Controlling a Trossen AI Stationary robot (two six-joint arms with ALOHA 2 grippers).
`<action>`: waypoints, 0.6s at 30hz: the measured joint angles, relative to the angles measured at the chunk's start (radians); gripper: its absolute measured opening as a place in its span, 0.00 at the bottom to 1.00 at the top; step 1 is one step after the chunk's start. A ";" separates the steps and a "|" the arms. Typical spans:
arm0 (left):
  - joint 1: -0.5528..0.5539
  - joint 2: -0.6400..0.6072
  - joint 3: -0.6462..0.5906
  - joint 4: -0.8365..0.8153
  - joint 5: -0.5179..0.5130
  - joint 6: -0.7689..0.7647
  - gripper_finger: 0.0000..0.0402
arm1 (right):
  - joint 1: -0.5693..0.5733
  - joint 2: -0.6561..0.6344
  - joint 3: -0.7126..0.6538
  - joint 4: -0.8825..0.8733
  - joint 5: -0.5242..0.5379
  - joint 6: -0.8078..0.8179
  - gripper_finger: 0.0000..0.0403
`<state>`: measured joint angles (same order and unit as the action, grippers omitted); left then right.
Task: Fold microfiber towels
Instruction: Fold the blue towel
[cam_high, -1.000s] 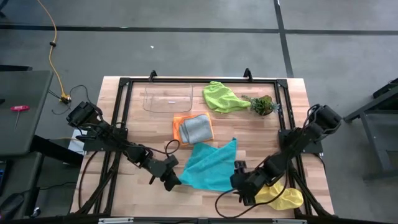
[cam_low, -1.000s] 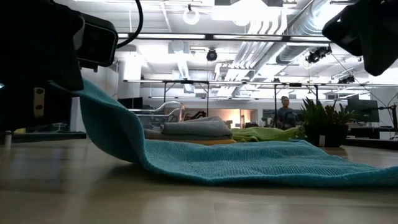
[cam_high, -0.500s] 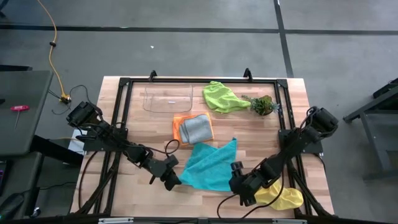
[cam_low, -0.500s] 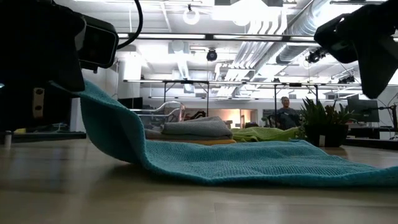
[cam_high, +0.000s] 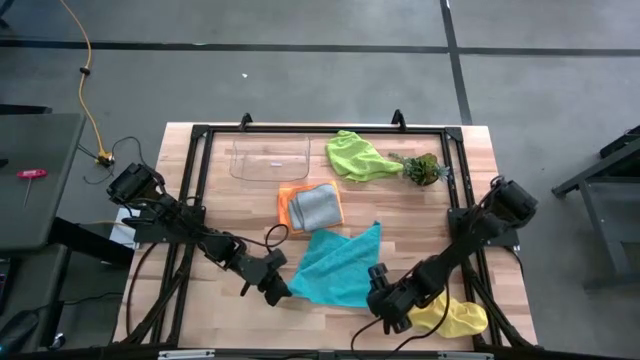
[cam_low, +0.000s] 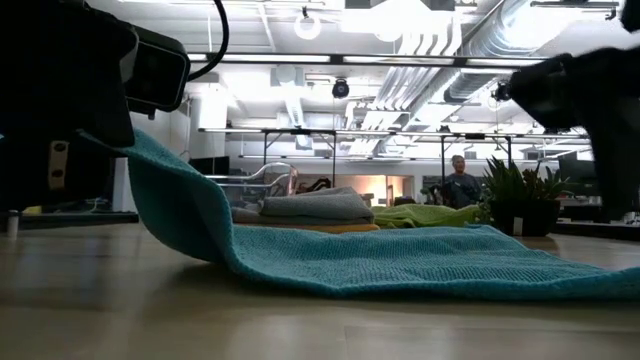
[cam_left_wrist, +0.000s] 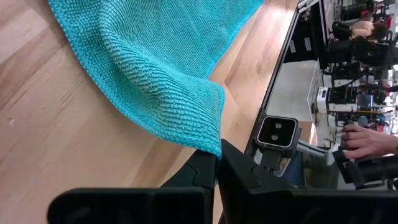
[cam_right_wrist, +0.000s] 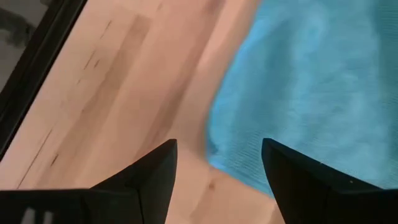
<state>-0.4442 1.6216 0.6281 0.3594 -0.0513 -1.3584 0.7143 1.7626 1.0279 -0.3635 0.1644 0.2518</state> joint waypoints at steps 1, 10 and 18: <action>0.000 0.000 0.000 0.000 0.000 0.000 0.00 | 0.000 0.012 0.000 0.010 -0.009 -0.006 0.56; 0.000 0.000 0.000 -0.004 0.003 -0.004 0.00 | 0.000 0.066 0.000 0.065 -0.007 0.000 0.54; 0.000 0.000 0.000 -0.004 0.007 -0.002 0.00 | 0.000 0.066 0.000 0.064 0.006 0.007 0.35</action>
<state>-0.4442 1.6215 0.6281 0.3553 -0.0442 -1.3604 0.7141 1.8282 1.0283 -0.2993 0.1702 0.2587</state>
